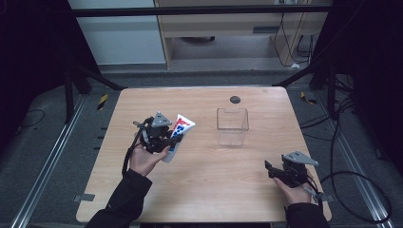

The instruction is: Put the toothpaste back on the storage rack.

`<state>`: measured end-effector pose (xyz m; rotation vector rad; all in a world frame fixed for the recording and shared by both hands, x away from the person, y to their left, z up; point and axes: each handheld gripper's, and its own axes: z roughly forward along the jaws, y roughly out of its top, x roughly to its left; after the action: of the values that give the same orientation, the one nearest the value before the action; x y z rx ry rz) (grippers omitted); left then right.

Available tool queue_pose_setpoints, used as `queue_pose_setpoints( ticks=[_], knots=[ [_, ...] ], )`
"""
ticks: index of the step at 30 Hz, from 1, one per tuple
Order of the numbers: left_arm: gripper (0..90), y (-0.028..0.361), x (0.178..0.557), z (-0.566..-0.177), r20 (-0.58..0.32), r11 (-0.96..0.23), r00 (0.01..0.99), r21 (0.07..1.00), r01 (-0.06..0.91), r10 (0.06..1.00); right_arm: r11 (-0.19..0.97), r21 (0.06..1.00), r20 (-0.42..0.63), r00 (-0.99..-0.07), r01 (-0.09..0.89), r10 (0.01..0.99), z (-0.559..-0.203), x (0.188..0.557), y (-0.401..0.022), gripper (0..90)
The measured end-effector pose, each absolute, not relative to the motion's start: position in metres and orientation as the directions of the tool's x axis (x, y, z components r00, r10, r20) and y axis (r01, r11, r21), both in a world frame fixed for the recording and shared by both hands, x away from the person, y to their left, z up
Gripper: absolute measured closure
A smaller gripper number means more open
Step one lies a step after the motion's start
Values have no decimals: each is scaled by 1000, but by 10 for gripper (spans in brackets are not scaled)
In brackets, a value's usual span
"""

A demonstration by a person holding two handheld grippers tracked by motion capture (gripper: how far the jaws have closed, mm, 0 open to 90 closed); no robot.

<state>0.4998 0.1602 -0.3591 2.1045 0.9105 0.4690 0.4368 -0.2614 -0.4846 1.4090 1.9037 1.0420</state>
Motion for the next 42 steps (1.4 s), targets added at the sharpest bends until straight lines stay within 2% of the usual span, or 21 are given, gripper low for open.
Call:
queue_pose_setpoints(
  ticks=[11, 22, 31, 42],
  knots=[
    [700, 151, 513, -350, 36, -342, 609, 852, 395, 793, 165, 840, -1, -303, 517, 953, -486, 437, -260, 252],
    [700, 138, 529, -341, -27, -188, 559, 927, 325, 829, 173, 840, -9, -306, 515, 952, -487, 437, -259, 249],
    [701, 121, 539, -332, -55, -120, 557, 955, 272, 829, 177, 842, -12, -310, 509, 951, -487, 437, -258, 250],
    [701, 93, 548, -328, -60, -99, 580, 966, 239, 812, 178, 843, -13, -310, 508, 951, -487, 437, -259, 250]
  ],
)
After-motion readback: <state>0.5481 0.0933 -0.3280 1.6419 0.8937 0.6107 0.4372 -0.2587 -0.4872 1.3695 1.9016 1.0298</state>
